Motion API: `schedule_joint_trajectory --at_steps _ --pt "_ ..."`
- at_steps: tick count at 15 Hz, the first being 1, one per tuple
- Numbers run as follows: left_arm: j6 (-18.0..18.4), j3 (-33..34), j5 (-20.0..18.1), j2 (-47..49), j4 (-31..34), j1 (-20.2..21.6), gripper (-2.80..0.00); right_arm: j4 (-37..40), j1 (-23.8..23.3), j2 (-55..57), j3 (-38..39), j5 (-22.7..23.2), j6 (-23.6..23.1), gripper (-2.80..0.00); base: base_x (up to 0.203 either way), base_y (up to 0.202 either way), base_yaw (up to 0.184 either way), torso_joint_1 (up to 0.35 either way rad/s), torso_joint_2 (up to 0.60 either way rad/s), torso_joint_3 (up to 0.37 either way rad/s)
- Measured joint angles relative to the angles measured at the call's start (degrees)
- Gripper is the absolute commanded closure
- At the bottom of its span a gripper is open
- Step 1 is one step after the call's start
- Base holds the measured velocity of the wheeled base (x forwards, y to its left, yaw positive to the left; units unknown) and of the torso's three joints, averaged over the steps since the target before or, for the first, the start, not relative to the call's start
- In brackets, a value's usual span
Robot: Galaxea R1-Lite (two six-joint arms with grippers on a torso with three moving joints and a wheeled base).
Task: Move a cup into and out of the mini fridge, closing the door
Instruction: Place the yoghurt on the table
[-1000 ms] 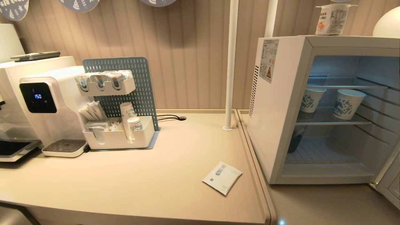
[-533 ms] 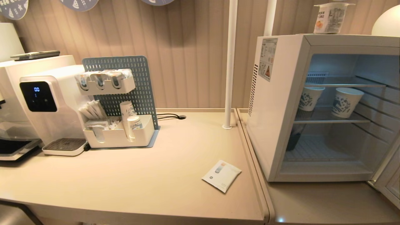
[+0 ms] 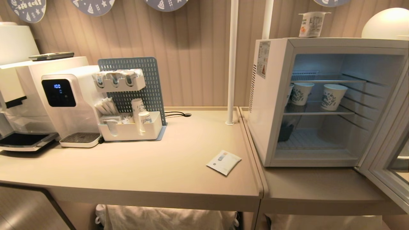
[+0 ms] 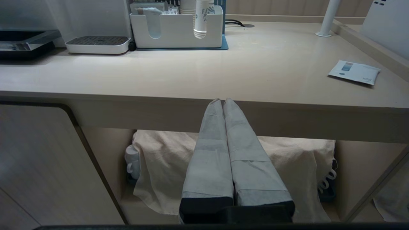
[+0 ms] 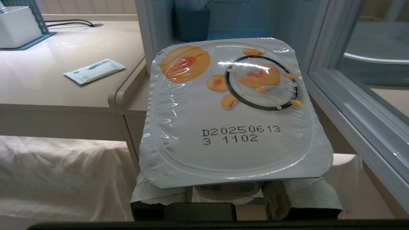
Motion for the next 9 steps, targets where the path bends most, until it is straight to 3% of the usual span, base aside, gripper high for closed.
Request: schedule_joint_trajectory --at_steps 4,9 --pt "0.0 0.0 -0.02 0.0 0.04 0.04 0.0 -0.09 -0.01 0.0 0.05 -0.07 0.06 0.0 0.0 0.0 0.0 0.0 0.0 0.0" --pt "-0.02 0.0 0.0 0.0 0.04 0.01 0.0 -0.12 -0.02 0.0 0.05 -0.02 0.09 0.0 0.001 0.169 0.0 0.003 0.0 0.001"
